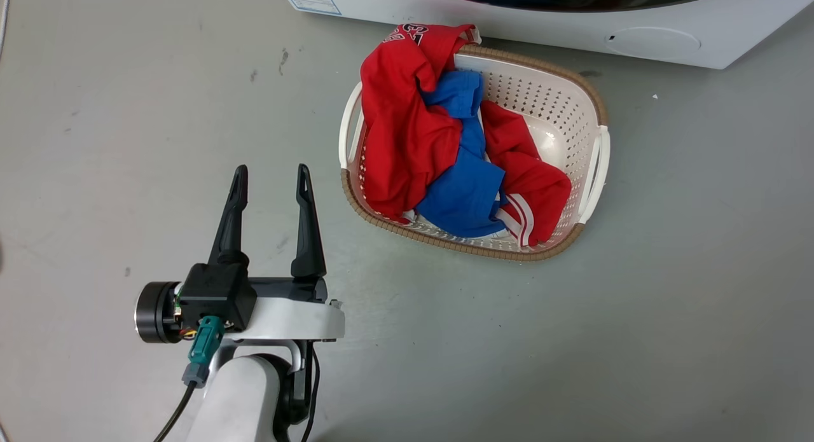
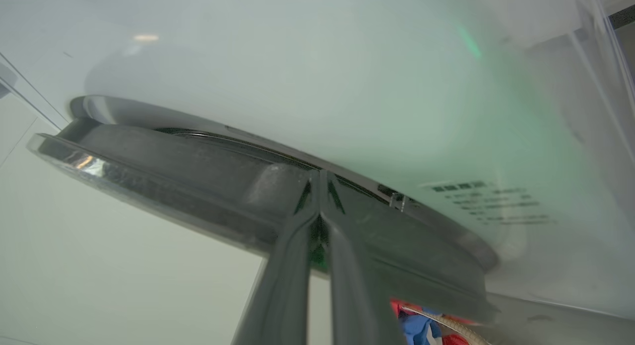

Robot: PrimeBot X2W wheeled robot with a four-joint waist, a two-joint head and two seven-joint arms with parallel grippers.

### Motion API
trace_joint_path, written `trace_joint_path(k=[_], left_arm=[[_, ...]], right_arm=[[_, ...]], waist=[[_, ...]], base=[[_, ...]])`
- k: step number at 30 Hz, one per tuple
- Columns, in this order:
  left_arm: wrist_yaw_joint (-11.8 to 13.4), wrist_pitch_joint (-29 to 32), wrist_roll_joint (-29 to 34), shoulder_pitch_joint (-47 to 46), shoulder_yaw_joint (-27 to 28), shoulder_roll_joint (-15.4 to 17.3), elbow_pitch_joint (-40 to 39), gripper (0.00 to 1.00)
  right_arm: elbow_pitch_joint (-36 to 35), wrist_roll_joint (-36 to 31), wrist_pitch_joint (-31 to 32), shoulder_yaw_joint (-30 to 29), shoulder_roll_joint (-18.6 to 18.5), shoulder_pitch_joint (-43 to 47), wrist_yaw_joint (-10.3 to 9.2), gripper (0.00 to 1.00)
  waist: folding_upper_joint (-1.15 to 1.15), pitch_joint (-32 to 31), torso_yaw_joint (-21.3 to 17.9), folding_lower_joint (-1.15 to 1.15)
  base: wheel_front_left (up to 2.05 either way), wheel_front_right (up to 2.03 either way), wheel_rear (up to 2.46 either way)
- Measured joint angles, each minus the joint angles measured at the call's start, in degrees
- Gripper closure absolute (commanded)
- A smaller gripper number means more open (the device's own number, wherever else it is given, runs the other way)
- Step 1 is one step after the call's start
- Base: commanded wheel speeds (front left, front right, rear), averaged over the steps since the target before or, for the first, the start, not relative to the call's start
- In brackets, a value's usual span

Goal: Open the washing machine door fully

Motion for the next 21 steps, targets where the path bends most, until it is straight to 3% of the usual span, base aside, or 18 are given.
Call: trace_joint_path(k=[11, 21], left_arm=[[0.47, 0.0, -0.44, -0.65, -0.12, -0.01, 0.26, 0.0], [0.07, 0.0, 0.31, -0.49, 0.88, -0.01, 0.6, 0.0]], right_arm=[[-1.44, -1.63, 2.31, 0.4, 1.02, 0.69, -0.08, 1.0], [-7.37, 0.22, 4.37, -0.26, 1.69, 8.89, -0.08, 1.0]], waist=[[0.0, 0.57, 0.13, 0.0], [0.0, -1.94, -1.43, -0.01]], base=[[0.0, 0.0, 0.0], [0.0, 0.0, 0.0]])
